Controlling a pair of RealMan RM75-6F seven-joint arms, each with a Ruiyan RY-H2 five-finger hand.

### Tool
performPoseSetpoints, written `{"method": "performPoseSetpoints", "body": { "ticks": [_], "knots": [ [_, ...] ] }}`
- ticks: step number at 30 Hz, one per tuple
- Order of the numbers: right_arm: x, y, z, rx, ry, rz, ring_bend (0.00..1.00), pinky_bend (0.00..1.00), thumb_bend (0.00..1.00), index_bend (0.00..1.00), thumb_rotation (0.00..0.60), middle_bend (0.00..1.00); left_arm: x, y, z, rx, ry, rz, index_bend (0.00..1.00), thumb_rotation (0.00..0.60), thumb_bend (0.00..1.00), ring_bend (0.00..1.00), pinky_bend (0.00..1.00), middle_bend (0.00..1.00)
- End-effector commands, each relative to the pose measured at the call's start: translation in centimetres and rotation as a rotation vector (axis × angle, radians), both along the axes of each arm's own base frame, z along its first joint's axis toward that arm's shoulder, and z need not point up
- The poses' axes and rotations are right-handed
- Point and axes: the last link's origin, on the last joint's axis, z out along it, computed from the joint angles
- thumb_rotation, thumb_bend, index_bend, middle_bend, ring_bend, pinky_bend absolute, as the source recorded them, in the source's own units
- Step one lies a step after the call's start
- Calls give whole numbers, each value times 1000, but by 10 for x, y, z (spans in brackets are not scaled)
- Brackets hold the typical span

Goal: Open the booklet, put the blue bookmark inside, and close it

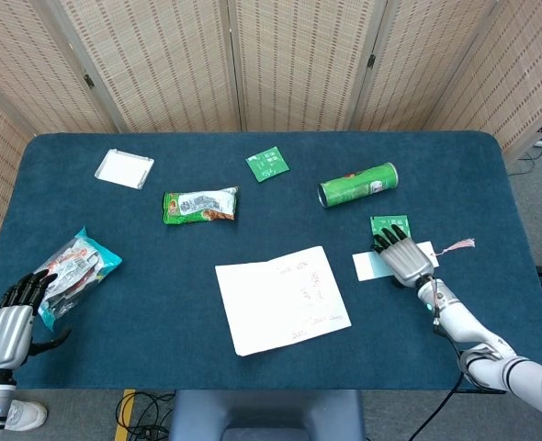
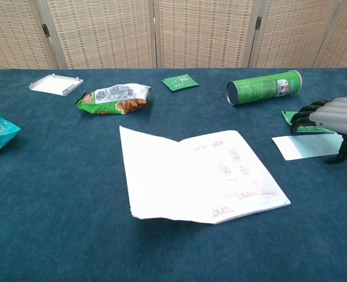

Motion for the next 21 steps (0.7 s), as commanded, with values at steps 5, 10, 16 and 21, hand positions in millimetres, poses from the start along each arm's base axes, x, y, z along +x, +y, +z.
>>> {"method": "performPoseSetpoints", "body": {
  "ticks": [5,10,16,21],
  "knots": [
    [1,-2,-2,0,4,-1,12,58,150,253,600,111,-1,-1,0,2,0,3,148,600,239,91,163,108],
    [-2,-3,-2,-2,8,-10,12,58,158,261,600,111,-2,-1,1,3,2,7,148,600,239,91,163,108],
    [-3,-5,-4,-4,13,-14,12,58,157,261,600,111,-3,-2,1,5,3,9,148,600,239,91,163,108],
    [-3,-7,-5,-6,13,-16,12,58,161,276,600,110,-4,-2,2,6,4,13,148,600,239,91,163,108]
  ]
}}
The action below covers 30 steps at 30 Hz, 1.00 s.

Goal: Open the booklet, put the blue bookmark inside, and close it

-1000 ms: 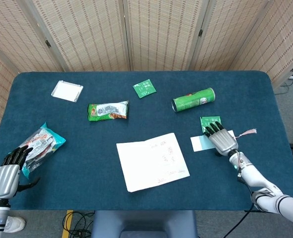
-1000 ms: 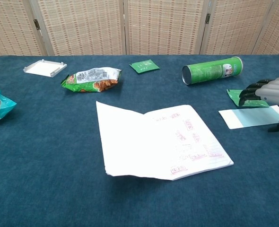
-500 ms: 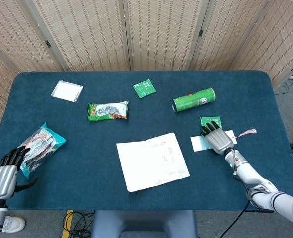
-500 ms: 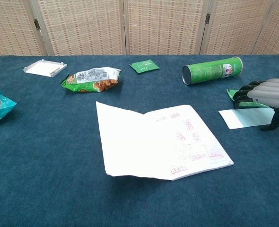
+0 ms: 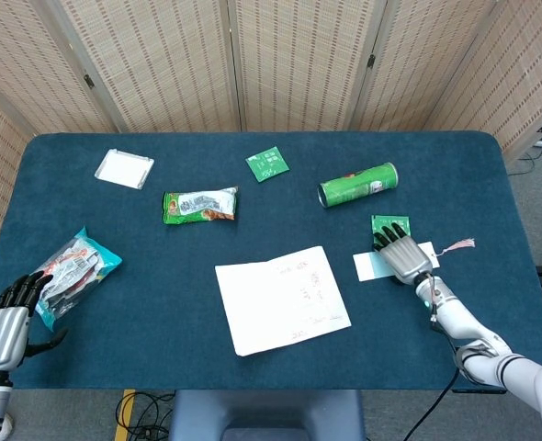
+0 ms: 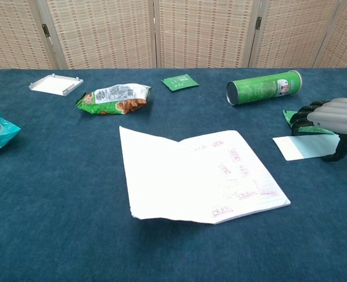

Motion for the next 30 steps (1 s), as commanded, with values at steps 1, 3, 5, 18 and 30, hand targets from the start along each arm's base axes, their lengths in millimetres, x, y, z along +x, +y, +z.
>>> {"method": "performPoseSetpoints", "body": {
  "ticks": [1,3,5,18,30],
  "knots": [
    [0,-1,0,-1,-1,0,12,58,163,283,600,110,0,0,0,0,0,1,148,600,239,91,163,108],
    [0,0,0,-3,-4,1,12,58,181,309,600,111,-1,0,0,-1,0,1,148,600,239,91,163,108],
    [-1,1,1,-3,-5,3,12,58,199,335,600,116,-1,0,-1,-2,0,1,148,600,239,91,163,109],
    [24,14,13,19,-47,151,12,58,268,379,600,134,0,0,1,4,1,-1,148,600,239,91,163,108],
    [96,36,28,134,-56,491,12,58,263,379,600,136,1,-1,3,10,-5,-5,148,600,239,91,163,108]
  ]
}}
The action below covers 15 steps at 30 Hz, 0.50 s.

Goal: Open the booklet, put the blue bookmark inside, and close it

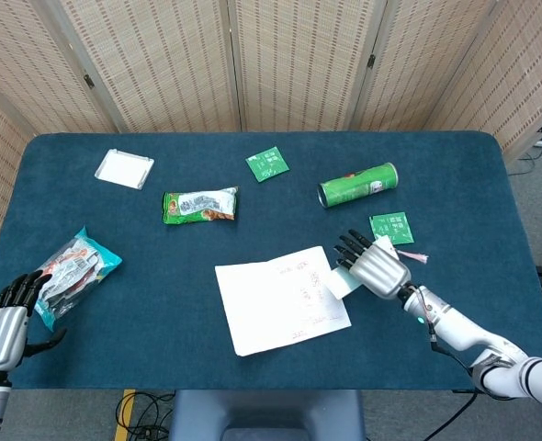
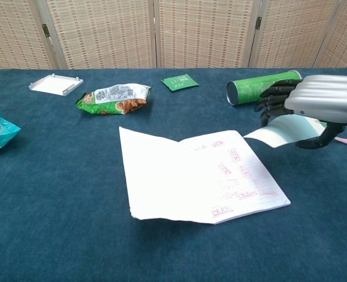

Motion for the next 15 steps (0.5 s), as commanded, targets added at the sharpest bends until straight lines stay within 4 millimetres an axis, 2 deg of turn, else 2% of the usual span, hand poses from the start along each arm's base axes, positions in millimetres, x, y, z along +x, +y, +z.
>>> {"method": "performPoseSetpoints", "body": {
  "ticks": [1,6,15],
  "knots": [
    [22,2,3,26,24,123,12,58,261,379,600,136,0,-1,1,2,0,2,148,600,239,91,163,108],
    [39,1,-5,82,92,299,12,58,245,379,600,136,-1,-3,3,7,-2,6,148,600,239,91,163,109],
    [55,-10,-22,165,148,580,11,56,233,379,600,136,-2,-7,4,10,-2,13,148,600,239,91,163,108]
  ]
}}
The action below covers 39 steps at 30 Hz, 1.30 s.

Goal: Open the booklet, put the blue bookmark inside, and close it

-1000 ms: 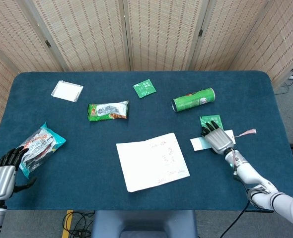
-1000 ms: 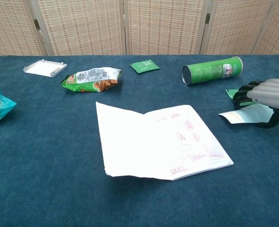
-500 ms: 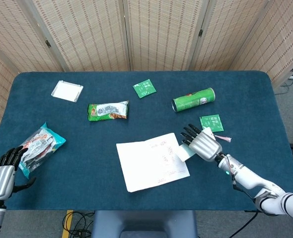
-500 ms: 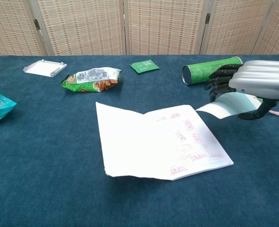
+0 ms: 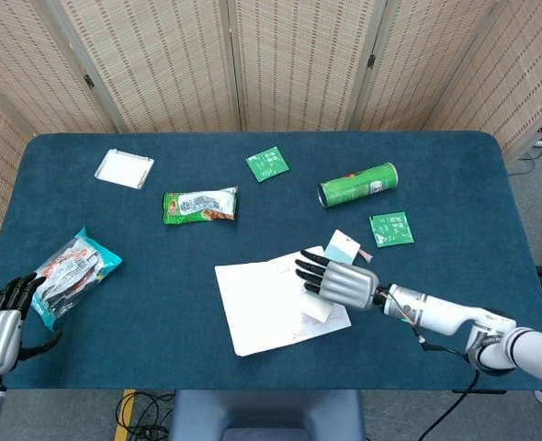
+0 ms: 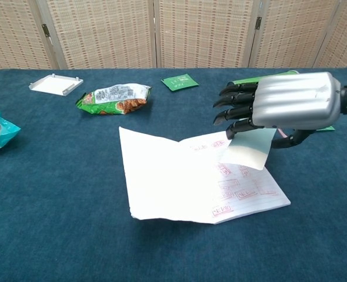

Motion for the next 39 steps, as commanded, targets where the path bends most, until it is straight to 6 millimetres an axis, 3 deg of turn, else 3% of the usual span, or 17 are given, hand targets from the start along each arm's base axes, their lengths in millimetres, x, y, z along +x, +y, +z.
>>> {"method": "performPoseSetpoints", "body": {
  "ticks": [1,8,20,39],
  "knots": [
    [11,-5,-13,68,10,129,9,51,233,379,600,136,0,-1,0,0,0,0,148,600,239,91,163,108],
    [17,-11,-33,148,38,240,0,1,233,379,600,136,1,-3,2,2,3,0,148,600,239,91,163,108],
    [17,-11,-58,253,65,394,0,0,219,379,600,104,2,-7,1,0,9,8,148,600,239,91,163,108],
    [14,-22,-62,239,100,422,0,0,181,377,600,62,1,-11,1,4,15,24,147,600,239,91,163,109]
  ]
}}
